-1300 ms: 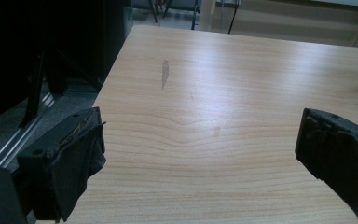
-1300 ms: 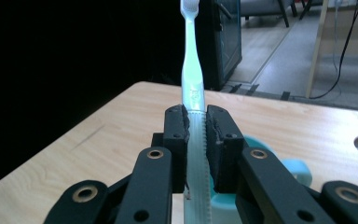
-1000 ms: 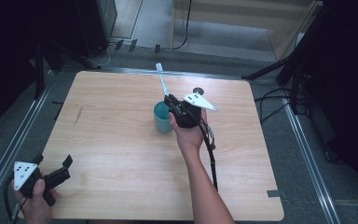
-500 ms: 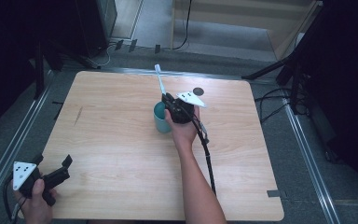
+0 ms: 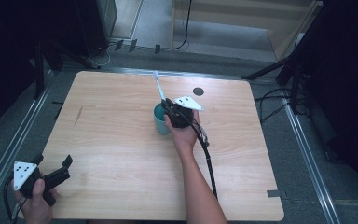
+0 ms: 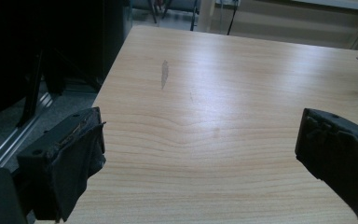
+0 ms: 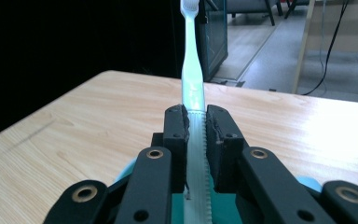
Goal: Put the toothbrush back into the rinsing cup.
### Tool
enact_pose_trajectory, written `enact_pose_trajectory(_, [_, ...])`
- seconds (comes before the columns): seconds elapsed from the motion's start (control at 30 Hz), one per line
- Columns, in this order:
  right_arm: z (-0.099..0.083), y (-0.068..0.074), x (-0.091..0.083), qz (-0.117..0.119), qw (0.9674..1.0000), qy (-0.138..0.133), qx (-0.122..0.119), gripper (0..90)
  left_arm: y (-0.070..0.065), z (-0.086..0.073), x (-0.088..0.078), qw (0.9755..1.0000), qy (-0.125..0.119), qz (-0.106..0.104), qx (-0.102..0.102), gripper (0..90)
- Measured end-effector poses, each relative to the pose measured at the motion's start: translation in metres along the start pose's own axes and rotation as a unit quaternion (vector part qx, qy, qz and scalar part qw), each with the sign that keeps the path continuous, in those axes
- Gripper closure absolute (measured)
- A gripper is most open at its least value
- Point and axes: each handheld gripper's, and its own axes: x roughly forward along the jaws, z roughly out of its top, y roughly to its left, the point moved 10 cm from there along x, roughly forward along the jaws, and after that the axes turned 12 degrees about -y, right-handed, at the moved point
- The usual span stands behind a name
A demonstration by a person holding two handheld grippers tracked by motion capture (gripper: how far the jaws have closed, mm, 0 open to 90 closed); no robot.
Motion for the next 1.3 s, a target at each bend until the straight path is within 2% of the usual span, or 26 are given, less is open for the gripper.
enact_pose_trajectory(0.33, [0.002,-0.003,-0.006,-0.011,0.9999,0.012,-0.001,79.4,0.0,0.0,0.0,1.0,0.0,0.0,0.0,1.4])
enact_pose_trajectory(0.4, [0.002,-0.004,-0.008,-0.018,0.9997,0.016,-0.002,87.3,0.0,0.0,0.0,1.0,0.0,-0.001,0.0,1.4])
enact_pose_trajectory(0.47, [0.002,-0.004,-0.01,-0.017,0.9997,0.017,-0.001,87.4,0.0,0.0,0.0,1.0,0.0,-0.001,0.0,1.4])
enact_pose_trajectory(0.57, [-0.002,-0.005,-0.012,-0.019,0.9993,0.027,-0.015,87.4,0.0,0.0,0.0,1.0,0.0,-0.001,0.0,1.4])
enact_pose_trajectory(0.63, [-0.005,-0.005,-0.015,-0.018,0.9992,0.031,-0.016,87.1,0.0,0.0,0.0,1.0,0.0,-0.001,0.0,1.4])
enact_pose_trajectory(0.77, [-0.005,-0.008,-0.019,-0.018,0.9994,0.03,-0.007,86.1,0.0,0.0,0.0,1.0,0.0,-0.001,0.001,1.4])
enact_pose_trajectory(1.0, [0.0,-0.013,-0.028,-0.021,0.9994,0.026,-0.004,85.0,0.0,0.0,0.0,1.0,0.0,0.0,0.002,1.4])
enact_pose_trajectory(1.1, [0.002,-0.016,-0.034,-0.02,0.9996,0.022,-0.001,78.6,0.0,0.0,0.0,1.0,0.0,0.0,0.002,1.3])
enact_pose_trajectory(1.17, [0.004,-0.018,-0.038,-0.023,0.9996,0.016,-0.005,70.3,0.0,0.0,0.0,1.0,0.001,0.0,0.002,1.4])
enact_pose_trajectory(1.27, [0.006,-0.024,-0.045,-0.035,0.9993,0.007,-0.008,49.5,-0.001,0.0,0.0,1.0,0.0,0.0,0.002,1.4])
enact_pose_trajectory(1.3, [0.008,-0.028,-0.047,-0.041,0.999,0.002,-0.018,41.6,-0.001,0.0,0.0,1.0,0.0,0.0,0.002,1.4])
